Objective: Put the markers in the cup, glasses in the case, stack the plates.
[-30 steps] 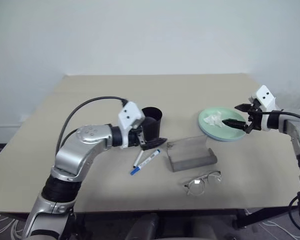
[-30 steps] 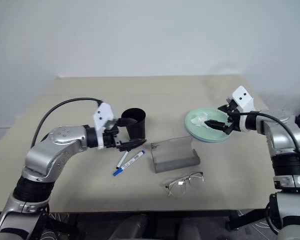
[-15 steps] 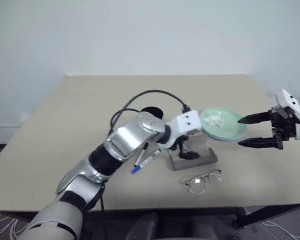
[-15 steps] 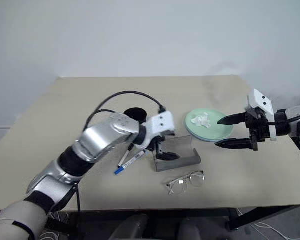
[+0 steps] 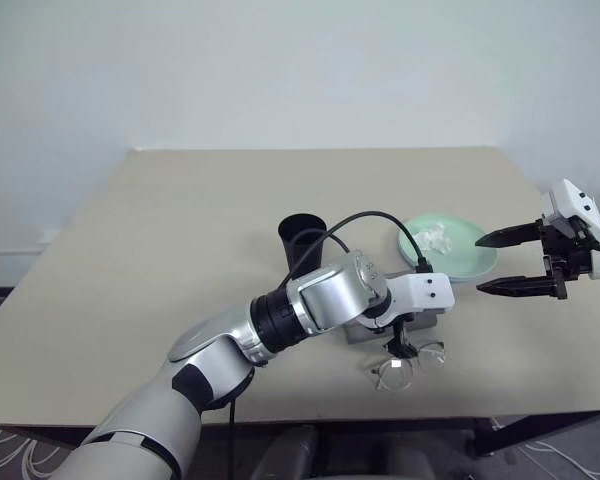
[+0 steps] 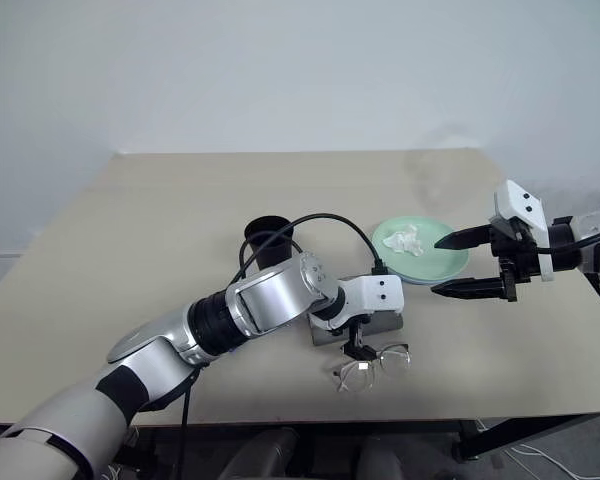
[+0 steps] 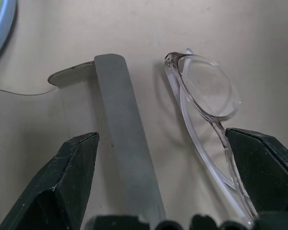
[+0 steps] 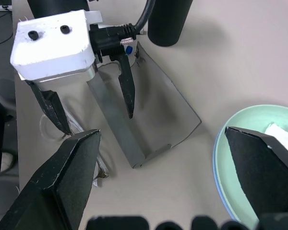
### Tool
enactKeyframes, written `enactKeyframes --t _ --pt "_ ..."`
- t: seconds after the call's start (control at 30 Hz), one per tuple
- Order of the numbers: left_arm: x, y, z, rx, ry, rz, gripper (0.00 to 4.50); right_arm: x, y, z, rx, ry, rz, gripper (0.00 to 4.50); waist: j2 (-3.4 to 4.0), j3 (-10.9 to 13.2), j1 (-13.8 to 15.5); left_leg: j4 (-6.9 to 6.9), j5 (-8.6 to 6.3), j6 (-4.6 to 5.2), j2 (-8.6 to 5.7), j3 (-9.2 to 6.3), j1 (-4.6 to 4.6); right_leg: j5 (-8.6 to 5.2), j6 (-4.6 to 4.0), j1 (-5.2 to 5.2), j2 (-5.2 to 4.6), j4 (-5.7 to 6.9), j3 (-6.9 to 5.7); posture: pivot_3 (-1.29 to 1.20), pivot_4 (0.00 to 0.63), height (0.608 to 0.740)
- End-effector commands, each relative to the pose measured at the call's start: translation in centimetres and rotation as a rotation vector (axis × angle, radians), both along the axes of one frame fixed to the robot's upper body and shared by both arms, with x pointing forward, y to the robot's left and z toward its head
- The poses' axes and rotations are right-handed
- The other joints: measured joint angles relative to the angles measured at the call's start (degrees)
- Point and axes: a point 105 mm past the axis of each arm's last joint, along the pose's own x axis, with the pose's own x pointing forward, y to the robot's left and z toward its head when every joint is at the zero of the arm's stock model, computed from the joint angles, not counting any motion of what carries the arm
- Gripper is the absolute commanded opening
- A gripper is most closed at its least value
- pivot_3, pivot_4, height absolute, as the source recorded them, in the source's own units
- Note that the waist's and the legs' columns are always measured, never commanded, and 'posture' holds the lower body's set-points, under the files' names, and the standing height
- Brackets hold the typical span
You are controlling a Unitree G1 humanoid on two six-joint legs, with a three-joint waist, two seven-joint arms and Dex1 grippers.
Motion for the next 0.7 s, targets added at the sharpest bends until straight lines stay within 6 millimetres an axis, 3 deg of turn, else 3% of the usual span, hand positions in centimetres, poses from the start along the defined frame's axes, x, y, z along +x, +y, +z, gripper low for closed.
enactKeyframes --t 0.03,0.4,0.5,0.7 --pt "-0.18 -0.93 1.02 -0.004 -0.044 -0.022 4.5 -0.08 -0.13 0.85 -0.01 -0.044 0.01 4.49 0.0 0.0 0.0 0.01 0.0 0.01 0.0 -0.01 0.0 0.0 0.0 0.0 0.0 0.0 -0.01 0.0 0.0 0.722" --pt "-0.57 -1.57 0.72 0.003 -0.041 -0.032 4.5 -0.28 -0.4 0.8 -0.011 -0.053 0.0 4.49 0.06 0.0 0.0 0.11 -0.02 0.03 -0.02 -0.02 0.0 0.01 0.05 0.14 -0.32 0.0 -0.43 0.0 0.0 0.722" --pt "-0.69 -1.61 0.53 0.011 -0.034 -0.036 3.88 -0.26 -0.48 0.8 -0.013 -0.059 -0.006 4.5 0.08 0.0 0.0 0.13 -0.02 0.03 -0.02 -0.02 0.0 0.01 0.06 0.21 -0.39 0.0 -0.55 0.0 0.0 0.722" --pt "-0.97 -1.63 0.18 0.021 -0.013 -0.04 1.81 -0.23 -0.49 0.83 -0.014 -0.064 -0.013 4.5 0.11 0.0 0.0 0.12 -0.02 0.03 -0.02 -0.02 0.01 0.01 0.06 0.36 -0.44 0.01 -0.64 0.0 0.0 0.722"
